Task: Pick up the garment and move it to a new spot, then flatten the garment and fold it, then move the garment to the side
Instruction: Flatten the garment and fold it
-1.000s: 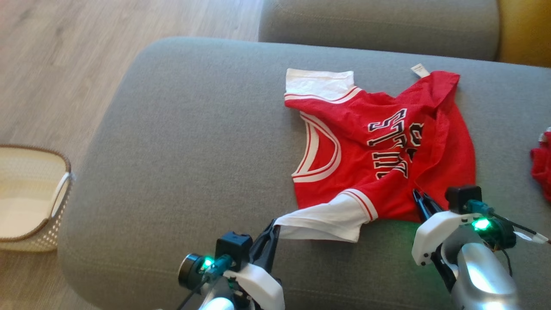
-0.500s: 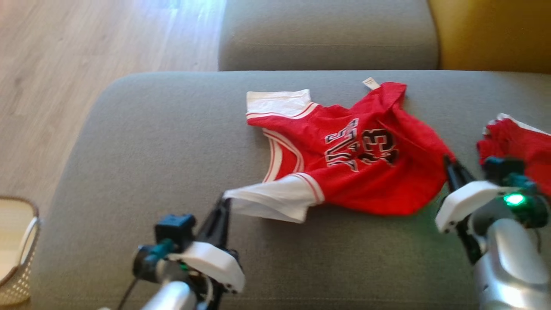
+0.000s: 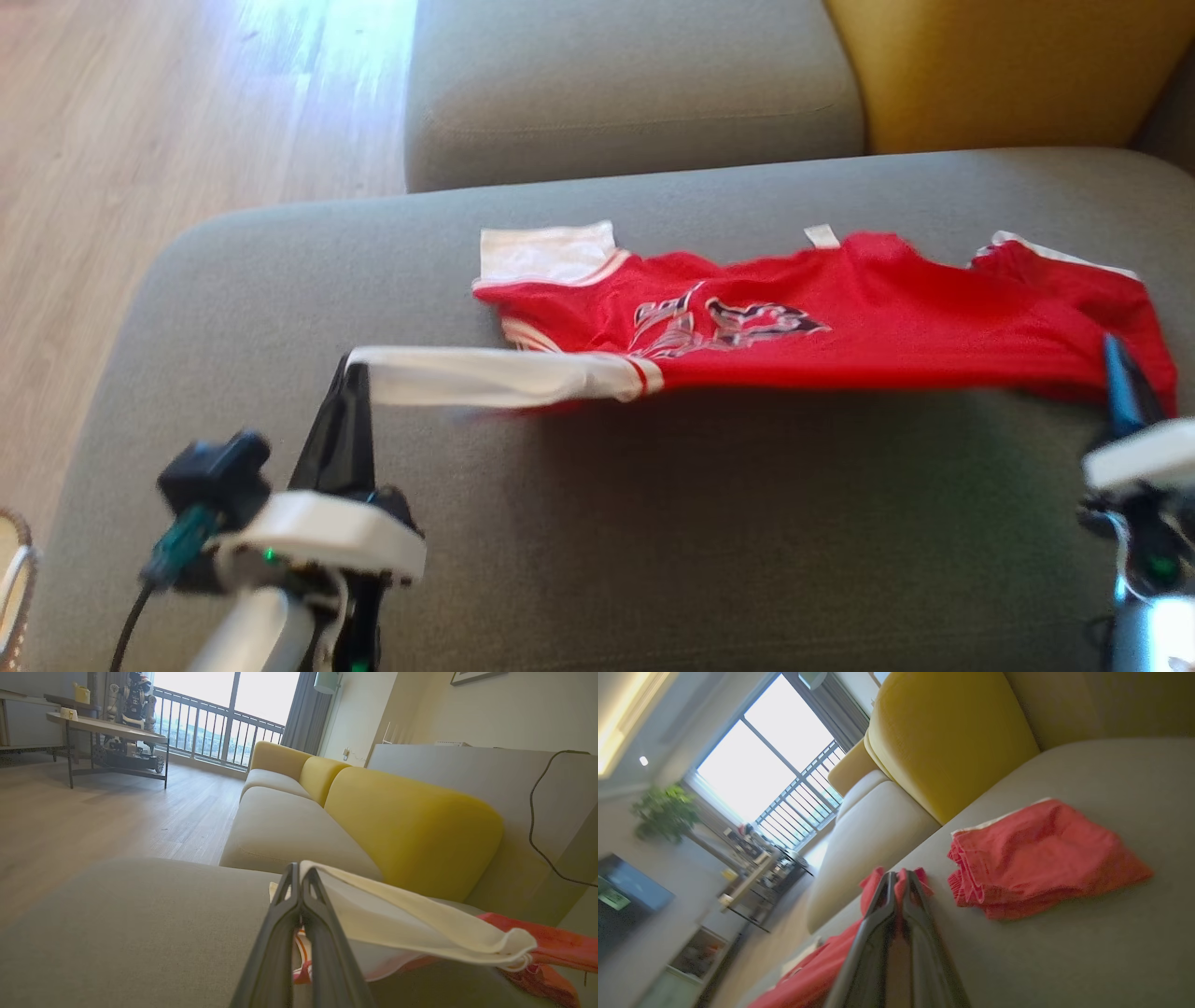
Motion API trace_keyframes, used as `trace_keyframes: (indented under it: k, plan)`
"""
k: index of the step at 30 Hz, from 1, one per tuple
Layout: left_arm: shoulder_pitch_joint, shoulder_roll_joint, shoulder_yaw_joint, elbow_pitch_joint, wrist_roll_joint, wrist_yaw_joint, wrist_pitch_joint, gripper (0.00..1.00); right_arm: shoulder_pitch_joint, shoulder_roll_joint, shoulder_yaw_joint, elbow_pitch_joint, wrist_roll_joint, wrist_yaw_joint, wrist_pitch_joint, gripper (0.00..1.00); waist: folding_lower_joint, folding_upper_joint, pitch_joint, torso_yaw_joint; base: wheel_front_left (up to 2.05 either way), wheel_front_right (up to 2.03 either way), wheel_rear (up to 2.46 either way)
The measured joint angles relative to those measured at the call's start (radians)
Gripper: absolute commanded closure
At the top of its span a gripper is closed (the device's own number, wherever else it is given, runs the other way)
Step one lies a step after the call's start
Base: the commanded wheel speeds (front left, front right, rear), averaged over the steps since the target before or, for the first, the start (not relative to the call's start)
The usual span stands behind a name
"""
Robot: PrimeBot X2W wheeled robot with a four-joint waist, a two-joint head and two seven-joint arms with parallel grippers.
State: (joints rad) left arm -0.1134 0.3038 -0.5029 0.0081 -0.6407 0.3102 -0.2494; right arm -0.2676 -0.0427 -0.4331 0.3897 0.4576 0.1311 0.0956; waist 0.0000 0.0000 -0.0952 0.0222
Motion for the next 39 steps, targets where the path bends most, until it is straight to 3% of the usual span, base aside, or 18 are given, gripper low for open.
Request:
trace_keyframes:
  k: [2,6,9,17,21,26,30,35,39]
  plan:
    - [0.044,-0.004,0.024,-0.034,-0.017,0.005,0.000,1.00,0.016,0.000,-0.039,0.026,0.202,0.000,0.028,1.00,0.0000,0.0000,-0.006,-0.006,0.00,0.00,0.00]
    - [0.142,-0.032,0.091,-0.099,-0.034,0.016,0.000,1.00,0.074,0.004,-0.019,0.062,0.346,0.000,0.033,1.00,0.0000,0.0000,-0.014,-0.019,0.00,0.00,0.00]
    - [0.191,-0.055,0.135,-0.133,-0.038,0.009,0.000,1.00,0.118,0.007,0.044,0.044,0.357,0.000,0.023,1.00,0.0000,0.0000,-0.014,-0.025,0.00,0.00,0.00]
    - [0.193,-0.057,0.154,-0.154,0.000,-0.013,0.000,1.00,0.114,0.006,0.075,-0.086,0.296,0.000,0.062,1.00,0.0000,0.0000,-0.008,-0.023,0.00,0.00,0.00]
    - [0.143,-0.026,0.140,-0.155,0.005,-0.057,0.051,1.00,0.071,0.006,0.070,-0.142,0.232,0.000,0.123,1.00,0.0000,0.0000,0.014,-0.020,0.00,0.00,0.00]
    - [-0.100,0.029,0.132,-0.117,-0.003,-0.119,0.184,1.00,-0.139,0.005,0.076,-0.169,0.139,0.000,0.218,1.00,0.0000,0.0000,0.072,-0.014,0.00,0.00,0.00]
    - [-0.406,0.027,0.130,-0.047,-0.012,-0.151,0.288,1.00,-0.420,-0.001,0.070,-0.124,0.085,0.000,0.295,1.00,0.0001,0.0000,0.161,-0.009,0.00,0.00,0.00]
    - [-0.840,-0.028,0.128,0.178,-0.017,-0.172,0.397,1.00,-0.829,-0.012,0.039,0.109,-0.032,0.000,0.320,1.00,0.0004,0.0000,0.301,-0.001,0.00,0.00,0.00]
    - [-1.181,-0.072,0.139,0.418,0.027,-0.177,0.385,1.00,-1.148,-0.019,0.042,0.332,-0.113,0.000,0.209,1.00,0.0006,-0.0001,0.418,0.001,0.00,0.00,0.00]
